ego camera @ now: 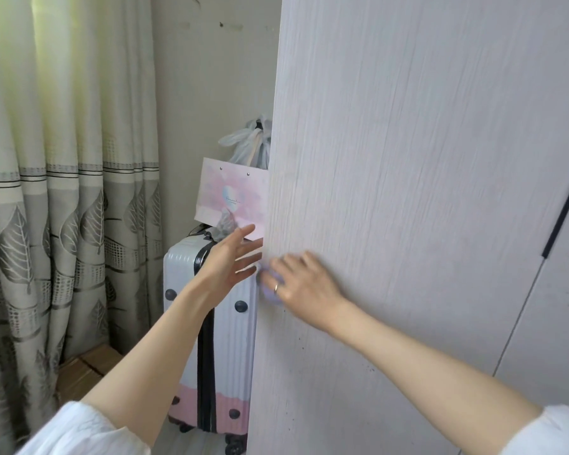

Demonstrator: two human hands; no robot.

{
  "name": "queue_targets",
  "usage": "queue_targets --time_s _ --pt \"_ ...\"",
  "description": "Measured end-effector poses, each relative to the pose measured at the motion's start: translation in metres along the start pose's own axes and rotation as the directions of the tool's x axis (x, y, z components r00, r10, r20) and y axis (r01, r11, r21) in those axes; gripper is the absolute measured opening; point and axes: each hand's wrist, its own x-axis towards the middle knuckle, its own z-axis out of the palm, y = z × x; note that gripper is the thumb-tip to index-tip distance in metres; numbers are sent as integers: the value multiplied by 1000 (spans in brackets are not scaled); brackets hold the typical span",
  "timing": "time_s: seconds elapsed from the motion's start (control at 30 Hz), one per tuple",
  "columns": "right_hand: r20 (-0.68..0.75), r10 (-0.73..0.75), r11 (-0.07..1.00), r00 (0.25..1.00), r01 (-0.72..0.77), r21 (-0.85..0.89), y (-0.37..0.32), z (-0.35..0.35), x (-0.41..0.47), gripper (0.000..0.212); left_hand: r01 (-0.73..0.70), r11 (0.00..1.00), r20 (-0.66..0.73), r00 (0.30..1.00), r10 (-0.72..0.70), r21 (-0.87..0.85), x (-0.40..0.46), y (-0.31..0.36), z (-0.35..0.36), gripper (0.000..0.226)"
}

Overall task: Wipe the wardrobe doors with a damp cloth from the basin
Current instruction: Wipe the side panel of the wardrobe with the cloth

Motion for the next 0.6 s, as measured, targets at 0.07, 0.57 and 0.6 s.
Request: queue_targets --time_s 0.07,0.57,0.6 --pt "56 -119 993 991 119 -14 -7 5 -12 9 6 999 31 999 -7 33 -4 -7 2 29" --pt "135 -132 991 982 131 18 -39 17 -62 17 -60 993 91 995 51 100 -14 -26 13 45" --pt "144 -155 988 977 154 15 -35 16 -63 14 -58 992 84 995 48 111 -15 -30 13 47"
